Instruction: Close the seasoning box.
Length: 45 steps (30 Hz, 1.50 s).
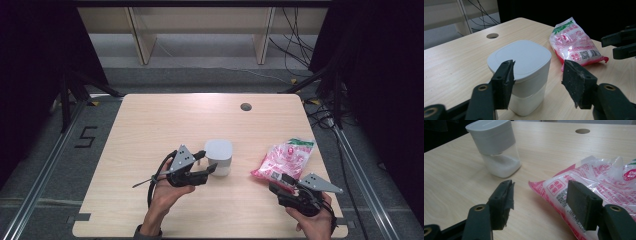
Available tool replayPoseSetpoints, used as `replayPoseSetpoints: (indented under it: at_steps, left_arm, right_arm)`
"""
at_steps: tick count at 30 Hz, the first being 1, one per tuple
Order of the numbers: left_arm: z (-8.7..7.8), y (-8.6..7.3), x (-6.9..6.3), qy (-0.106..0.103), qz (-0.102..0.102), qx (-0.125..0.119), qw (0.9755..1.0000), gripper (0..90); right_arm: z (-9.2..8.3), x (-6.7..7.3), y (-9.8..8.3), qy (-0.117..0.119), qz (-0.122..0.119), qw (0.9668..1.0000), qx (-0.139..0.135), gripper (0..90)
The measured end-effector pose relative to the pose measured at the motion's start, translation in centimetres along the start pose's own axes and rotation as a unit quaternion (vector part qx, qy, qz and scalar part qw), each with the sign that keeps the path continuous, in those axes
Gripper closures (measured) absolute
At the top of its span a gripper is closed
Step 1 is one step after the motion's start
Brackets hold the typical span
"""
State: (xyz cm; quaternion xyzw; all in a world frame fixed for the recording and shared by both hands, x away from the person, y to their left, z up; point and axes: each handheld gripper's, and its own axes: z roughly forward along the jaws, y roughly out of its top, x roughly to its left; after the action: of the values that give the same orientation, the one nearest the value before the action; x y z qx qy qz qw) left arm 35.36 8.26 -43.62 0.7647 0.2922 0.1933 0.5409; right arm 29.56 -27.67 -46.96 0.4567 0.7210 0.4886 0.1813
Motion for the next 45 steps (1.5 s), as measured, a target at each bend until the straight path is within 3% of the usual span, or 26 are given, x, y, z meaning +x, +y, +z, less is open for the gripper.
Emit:
replayPoseSetpoints:
  at_steps: [4,8,9,10,17,18,19,21,22,23,24,29,31,35,37,39,40,42,43,45]
  left_arm:
    - [-0.4,-0.2,-0.2,0.007,-0.002,0.002,1.0000,33.3]
    - [-0.6,-0.6,-0.5,0.010,0.001,0.004,0.9999,30.4]
    - [-0.7,-0.6,-0.6,0.012,0.004,0.007,0.9999,29.9]
    - [-0.7,-0.7,-0.6,0.012,0.003,0.006,0.9999,29.3]
    - [-1.1,-1.3,-0.8,0.015,-0.001,0.004,0.9999,27.8]
    - [-1.1,-1.4,-0.8,0.013,-0.003,0.001,0.9999,27.7]
    - [-1.2,-1.5,-0.8,0.011,-0.005,0.001,0.9999,27.7]
    - [-1.3,-1.7,-0.8,0.015,-0.006,0.001,0.9999,27.4]
    - [-1.3,-1.8,-0.8,0.016,-0.005,0.002,0.9999,27.2]
    - [-1.4,-1.9,-0.8,0.016,-0.001,0.004,0.9999,27.1]
    - [-1.5,-2.0,-0.9,0.018,0.000,0.008,0.9998,27.0]
    - [-1.5,-2.7,-1.1,0.015,-0.008,0.006,0.9998,26.7]
    - [-1.6,-2.9,-1.0,0.019,-0.004,0.008,0.9998,26.7]
    - [-1.9,-3.3,-1.2,0.019,-0.010,0.001,0.9998,26.6]
    - [-2.1,-3.4,-1.3,0.026,0.001,0.007,0.9996,26.4]
    - [-2.1,-3.6,-1.4,0.022,0.004,0.009,0.9997,26.8]
    - [-2.2,-3.7,-1.4,0.022,0.004,0.014,0.9997,26.9]
    - [-2.2,-4.0,-1.6,0.021,-0.002,0.008,0.9997,26.8]
    - [-2.2,-4.0,-1.7,0.023,0.001,0.012,0.9997,26.7]
    - [-2.2,-4.3,-1.7,0.021,0.006,0.011,0.9997,26.5]
  right_arm:
    - [0.2,0.1,-0.1,0.008,-0.001,1.0000,0.000,38.7]
    - [0.3,-0.2,-0.1,0.005,-0.028,0.9996,0.001,38.7]
    - [0.3,0.1,-0.1,0.009,-0.013,0.9999,0.001,38.6]
    - [0.3,-0.1,-0.1,0.008,-0.026,0.9996,-0.004,38.7]
    - [0.4,-0.1,-0.1,0.009,-0.030,0.9995,0.006,38.6]
    - [0.4,0.3,-0.2,0.015,-0.010,0.9998,0.006,38.5]
    - [0.4,0.0,-0.2,0.015,-0.028,0.9995,0.003,38.5]
    - [0.5,0.3,-0.3,0.020,-0.007,0.9997,0.007,38.5]
    - [0.5,0.4,-0.3,0.021,-0.006,0.9997,0.005,38.4]
    - [0.5,0.2,-0.2,0.021,-0.020,0.9996,0.007,38.4]
    - [0.4,0.4,-0.3,0.020,-0.006,0.9997,0.011,38.4]
    - [0.6,0.5,-0.3,0.025,-0.008,0.9996,0.010,38.2]
    - [0.5,0.3,-0.3,0.026,-0.026,0.9992,0.016,38.2]
    - [0.7,0.5,-0.5,0.025,-0.025,0.9992,0.016,37.9]
    - [0.9,0.3,-0.5,0.031,-0.040,0.9986,0.015,37.9]
    - [0.9,0.6,-0.6,0.030,-0.032,0.9989,0.018,37.9]
    - [0.9,0.5,-0.6,0.029,-0.041,0.9986,0.017,37.9]
    - [1.0,0.7,-0.7,0.033,-0.036,0.9987,0.015,37.9]
    - [0.9,0.5,-0.6,0.032,-0.054,0.9978,0.021,37.9]
    - [0.9,0.7,-0.7,0.039,-0.050,0.9977,0.024,37.9]
